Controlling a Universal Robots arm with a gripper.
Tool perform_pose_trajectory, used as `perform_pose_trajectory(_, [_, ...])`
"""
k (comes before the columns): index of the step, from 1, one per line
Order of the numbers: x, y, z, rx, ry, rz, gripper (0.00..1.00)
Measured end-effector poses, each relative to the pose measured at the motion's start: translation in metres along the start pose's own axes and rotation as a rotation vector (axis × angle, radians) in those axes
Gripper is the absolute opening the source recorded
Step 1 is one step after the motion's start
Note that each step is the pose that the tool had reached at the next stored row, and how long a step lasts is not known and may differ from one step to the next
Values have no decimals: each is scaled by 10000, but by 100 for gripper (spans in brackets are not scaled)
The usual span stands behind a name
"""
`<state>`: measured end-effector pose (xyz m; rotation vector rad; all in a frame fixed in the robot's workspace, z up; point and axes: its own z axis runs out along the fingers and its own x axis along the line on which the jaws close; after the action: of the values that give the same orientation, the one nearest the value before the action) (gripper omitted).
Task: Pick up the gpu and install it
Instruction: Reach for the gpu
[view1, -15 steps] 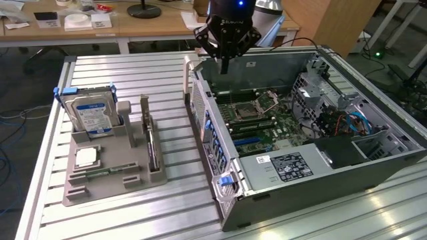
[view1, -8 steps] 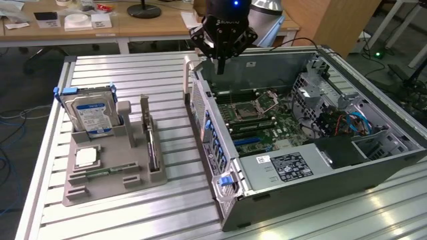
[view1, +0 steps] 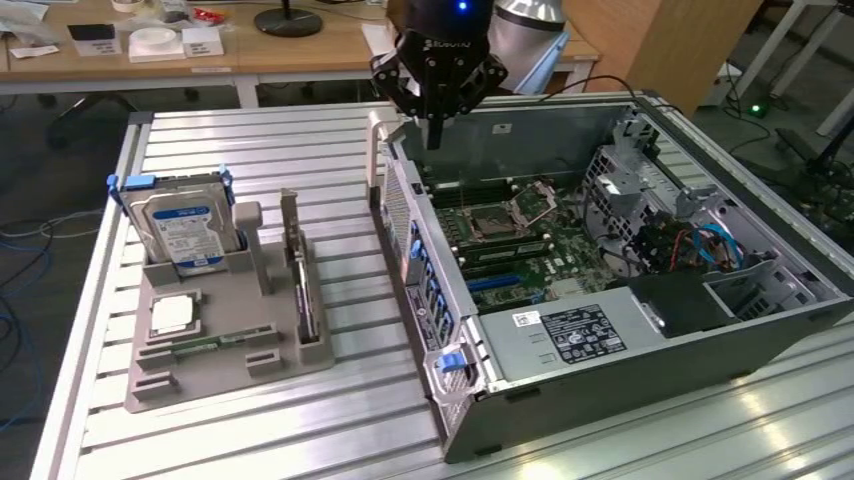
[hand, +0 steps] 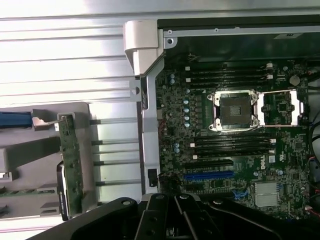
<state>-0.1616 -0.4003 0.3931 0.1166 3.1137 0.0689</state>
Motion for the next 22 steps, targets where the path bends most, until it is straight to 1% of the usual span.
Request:
perform_pose_trajectory(12, [120, -12, -3, 0, 0, 0, 11])
perform_pose_trajectory(22, [247, -26, -7, 0, 0, 0, 11])
